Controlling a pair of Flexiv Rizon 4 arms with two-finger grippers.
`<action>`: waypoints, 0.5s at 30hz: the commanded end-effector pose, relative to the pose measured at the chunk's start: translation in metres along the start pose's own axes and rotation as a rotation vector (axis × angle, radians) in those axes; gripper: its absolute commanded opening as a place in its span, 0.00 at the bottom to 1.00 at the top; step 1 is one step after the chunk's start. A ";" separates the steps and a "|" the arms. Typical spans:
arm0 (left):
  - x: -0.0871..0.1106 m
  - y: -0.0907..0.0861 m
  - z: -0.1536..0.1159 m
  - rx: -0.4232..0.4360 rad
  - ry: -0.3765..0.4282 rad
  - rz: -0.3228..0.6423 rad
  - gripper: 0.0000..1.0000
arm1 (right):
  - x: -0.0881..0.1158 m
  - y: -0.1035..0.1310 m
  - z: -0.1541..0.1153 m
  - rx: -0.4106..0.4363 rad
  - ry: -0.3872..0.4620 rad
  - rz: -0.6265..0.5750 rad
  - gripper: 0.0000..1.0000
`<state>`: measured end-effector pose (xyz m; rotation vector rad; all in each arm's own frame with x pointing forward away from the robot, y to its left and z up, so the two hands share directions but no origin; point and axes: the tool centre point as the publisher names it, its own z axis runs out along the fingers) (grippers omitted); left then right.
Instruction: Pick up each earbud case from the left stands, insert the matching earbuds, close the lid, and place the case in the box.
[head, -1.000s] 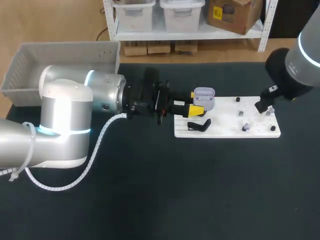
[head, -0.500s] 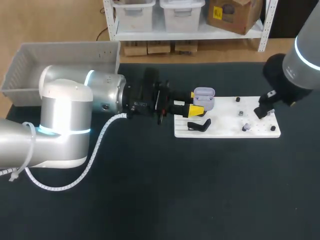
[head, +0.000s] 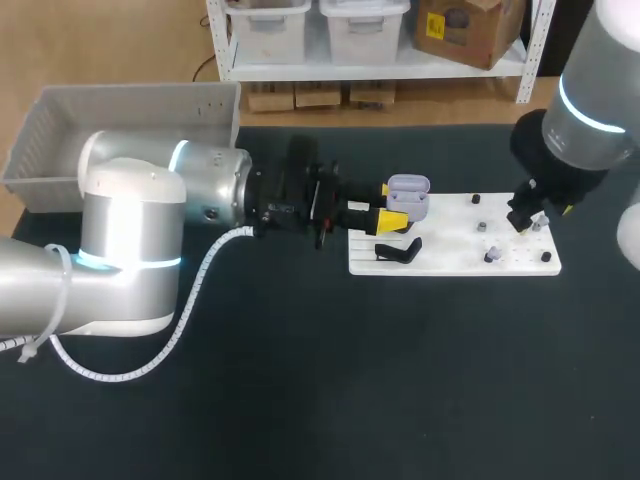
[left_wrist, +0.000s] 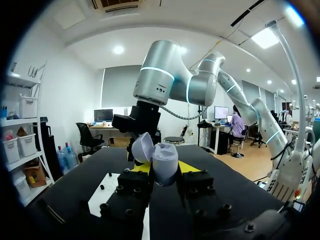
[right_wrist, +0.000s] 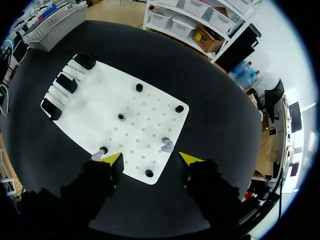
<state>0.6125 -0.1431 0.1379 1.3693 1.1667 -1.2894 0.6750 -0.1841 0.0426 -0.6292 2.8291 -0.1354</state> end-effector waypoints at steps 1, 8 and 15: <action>0.000 0.000 0.000 -0.003 0.000 0.001 0.00 | -0.001 -0.003 0.002 0.007 -0.002 0.012 0.50; 0.000 0.000 0.000 -0.003 0.000 0.001 0.00 | 0.003 -0.010 0.004 0.020 0.005 0.024 0.47; 0.000 0.000 0.000 -0.003 0.000 0.001 0.00 | 0.002 -0.011 0.010 0.020 0.022 0.015 0.45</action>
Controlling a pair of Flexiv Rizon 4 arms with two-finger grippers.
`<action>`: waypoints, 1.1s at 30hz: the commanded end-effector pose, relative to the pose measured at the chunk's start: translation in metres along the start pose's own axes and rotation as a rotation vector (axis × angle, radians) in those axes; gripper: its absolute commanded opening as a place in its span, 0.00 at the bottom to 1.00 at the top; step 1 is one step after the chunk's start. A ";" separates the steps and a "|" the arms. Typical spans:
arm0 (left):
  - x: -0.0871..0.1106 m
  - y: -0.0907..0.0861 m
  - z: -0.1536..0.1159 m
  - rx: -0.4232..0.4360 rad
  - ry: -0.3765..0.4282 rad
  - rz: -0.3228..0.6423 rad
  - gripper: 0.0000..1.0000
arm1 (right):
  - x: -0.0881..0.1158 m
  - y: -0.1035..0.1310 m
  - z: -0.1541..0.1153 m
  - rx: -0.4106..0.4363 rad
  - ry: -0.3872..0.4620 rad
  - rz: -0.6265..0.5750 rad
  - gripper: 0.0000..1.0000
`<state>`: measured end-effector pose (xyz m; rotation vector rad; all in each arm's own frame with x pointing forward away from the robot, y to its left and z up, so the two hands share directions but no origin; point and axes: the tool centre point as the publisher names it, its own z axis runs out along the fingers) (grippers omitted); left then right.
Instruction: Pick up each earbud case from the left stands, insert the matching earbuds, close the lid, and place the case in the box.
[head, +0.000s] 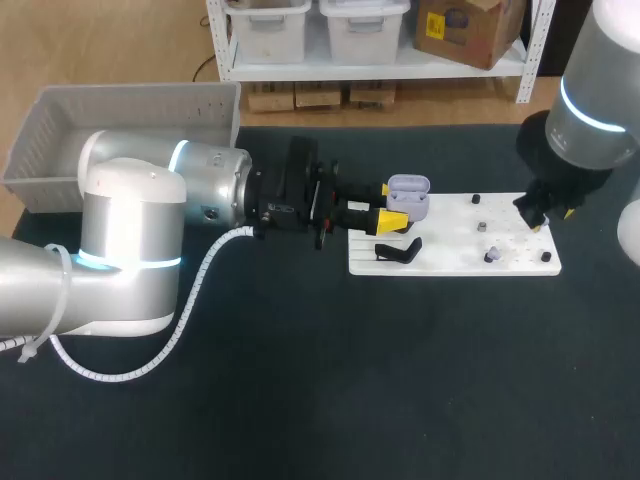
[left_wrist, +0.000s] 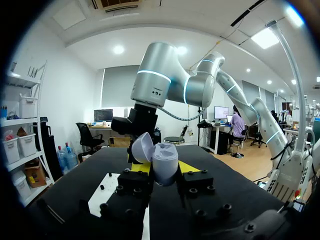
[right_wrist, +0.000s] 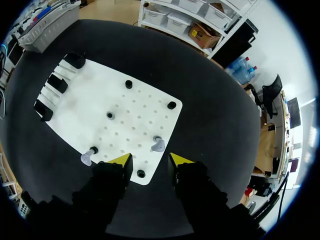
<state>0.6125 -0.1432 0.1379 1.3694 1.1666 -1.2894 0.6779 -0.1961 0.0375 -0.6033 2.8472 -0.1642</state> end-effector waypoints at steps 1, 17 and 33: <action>0.000 0.000 0.000 -0.003 0.000 0.001 0.00 | -0.003 -0.001 0.006 0.004 0.007 -0.003 0.46; 0.000 0.000 0.000 -0.003 0.000 0.001 0.00 | -0.011 -0.010 0.026 -0.009 0.052 0.001 0.45; 0.000 0.000 0.000 -0.003 0.000 0.001 0.00 | -0.012 -0.011 0.032 -0.012 0.070 0.012 0.31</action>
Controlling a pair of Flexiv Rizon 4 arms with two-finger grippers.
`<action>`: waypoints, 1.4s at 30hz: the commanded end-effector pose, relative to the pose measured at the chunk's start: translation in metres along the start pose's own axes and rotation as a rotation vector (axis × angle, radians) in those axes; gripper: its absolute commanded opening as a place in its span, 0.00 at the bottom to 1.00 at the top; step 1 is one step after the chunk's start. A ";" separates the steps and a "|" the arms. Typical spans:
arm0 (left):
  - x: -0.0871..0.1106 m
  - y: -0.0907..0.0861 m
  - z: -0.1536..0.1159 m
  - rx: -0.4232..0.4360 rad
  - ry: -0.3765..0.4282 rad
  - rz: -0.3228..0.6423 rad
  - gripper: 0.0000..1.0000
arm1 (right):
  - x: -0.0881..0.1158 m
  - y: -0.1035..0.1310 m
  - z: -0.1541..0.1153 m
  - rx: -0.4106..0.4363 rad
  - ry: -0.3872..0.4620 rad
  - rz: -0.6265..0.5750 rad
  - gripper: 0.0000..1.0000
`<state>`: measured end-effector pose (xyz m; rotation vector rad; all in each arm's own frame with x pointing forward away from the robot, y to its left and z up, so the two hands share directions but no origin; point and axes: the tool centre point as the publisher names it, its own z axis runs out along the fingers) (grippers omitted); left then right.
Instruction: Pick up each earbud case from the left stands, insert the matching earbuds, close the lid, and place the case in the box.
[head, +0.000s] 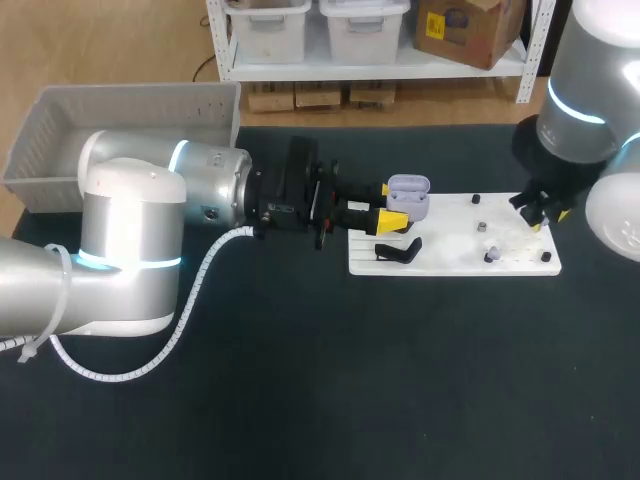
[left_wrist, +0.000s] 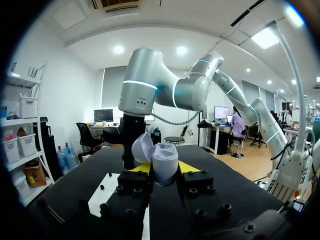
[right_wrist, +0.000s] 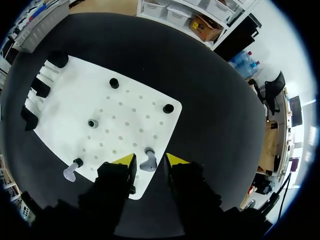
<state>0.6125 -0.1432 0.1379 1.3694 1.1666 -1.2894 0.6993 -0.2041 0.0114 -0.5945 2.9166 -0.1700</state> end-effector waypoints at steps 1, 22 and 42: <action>0.000 0.000 0.000 -0.003 0.000 0.001 0.00 | -0.001 0.000 0.001 -0.001 0.004 0.001 0.30; 0.000 0.000 0.000 -0.003 0.000 0.001 0.00 | 0.006 0.006 -0.017 0.046 0.006 0.008 0.00; 0.000 0.000 0.000 -0.003 0.000 0.001 0.00 | 0.035 0.061 -0.115 0.009 0.108 0.177 0.00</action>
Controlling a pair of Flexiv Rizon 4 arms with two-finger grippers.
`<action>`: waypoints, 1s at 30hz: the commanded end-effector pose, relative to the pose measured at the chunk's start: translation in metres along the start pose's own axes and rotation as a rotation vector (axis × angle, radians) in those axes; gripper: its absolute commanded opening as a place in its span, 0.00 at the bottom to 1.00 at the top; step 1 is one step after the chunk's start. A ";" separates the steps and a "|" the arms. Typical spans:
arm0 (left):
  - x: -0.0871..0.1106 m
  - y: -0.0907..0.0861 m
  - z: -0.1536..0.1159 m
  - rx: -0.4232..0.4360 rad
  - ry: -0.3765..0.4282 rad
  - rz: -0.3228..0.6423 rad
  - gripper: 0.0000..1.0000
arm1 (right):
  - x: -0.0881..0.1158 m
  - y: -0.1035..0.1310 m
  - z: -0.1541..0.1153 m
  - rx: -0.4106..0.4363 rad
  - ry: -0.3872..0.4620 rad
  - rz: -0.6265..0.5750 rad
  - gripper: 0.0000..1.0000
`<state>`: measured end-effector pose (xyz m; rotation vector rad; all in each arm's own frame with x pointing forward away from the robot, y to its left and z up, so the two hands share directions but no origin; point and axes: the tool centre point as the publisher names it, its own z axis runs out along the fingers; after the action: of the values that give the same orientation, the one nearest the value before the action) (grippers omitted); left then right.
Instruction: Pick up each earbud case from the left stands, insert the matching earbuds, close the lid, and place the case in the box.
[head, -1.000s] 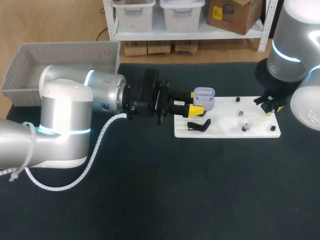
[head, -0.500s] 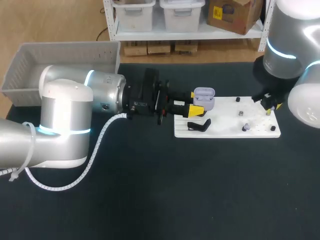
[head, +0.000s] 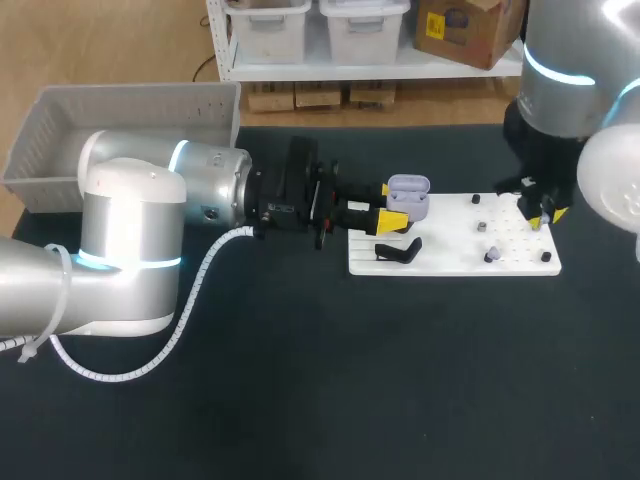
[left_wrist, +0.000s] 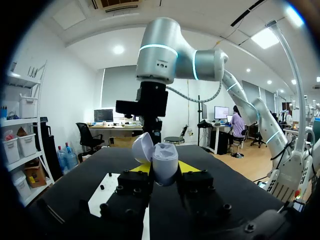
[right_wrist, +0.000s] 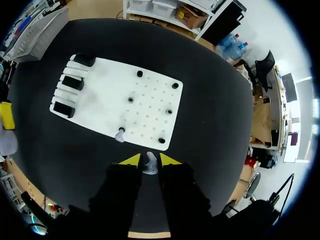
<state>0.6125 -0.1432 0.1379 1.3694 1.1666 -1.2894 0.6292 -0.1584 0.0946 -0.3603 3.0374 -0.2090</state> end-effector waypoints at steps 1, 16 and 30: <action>0.000 0.000 0.000 -0.003 0.000 0.001 0.00 | 0.004 0.004 -0.017 -0.007 0.010 0.019 0.00; 0.000 0.000 0.000 -0.003 0.000 0.001 0.00 | 0.004 0.004 -0.017 -0.007 0.010 0.019 0.00; 0.000 0.000 0.000 -0.003 0.000 0.001 0.00 | 0.016 0.042 -0.073 0.023 -0.011 0.248 0.00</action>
<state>0.6125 -0.1432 0.1380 1.3695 1.1665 -1.2894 0.6081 -0.1215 0.1435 -0.0930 3.0316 -0.1795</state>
